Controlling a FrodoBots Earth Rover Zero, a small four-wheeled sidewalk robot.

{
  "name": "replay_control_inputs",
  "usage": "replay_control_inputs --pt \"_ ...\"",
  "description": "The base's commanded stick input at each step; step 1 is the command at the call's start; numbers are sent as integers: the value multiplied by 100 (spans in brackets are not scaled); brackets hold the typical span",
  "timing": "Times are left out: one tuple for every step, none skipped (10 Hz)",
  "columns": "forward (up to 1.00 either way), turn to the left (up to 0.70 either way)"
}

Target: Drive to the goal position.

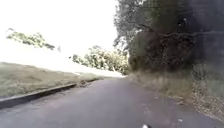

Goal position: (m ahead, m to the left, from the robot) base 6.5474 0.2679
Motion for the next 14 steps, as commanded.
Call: replay_control_inputs --pt "45 0" --pt "45 0" --pt "45 0" --pt "45 0" --pt "45 0" --pt "45 0" --pt "45 0" --pt "45 0" --pt "45 0" --pt "45 0" --pt "45 0" --pt "45 0" --pt "45 0" --pt "45 0"
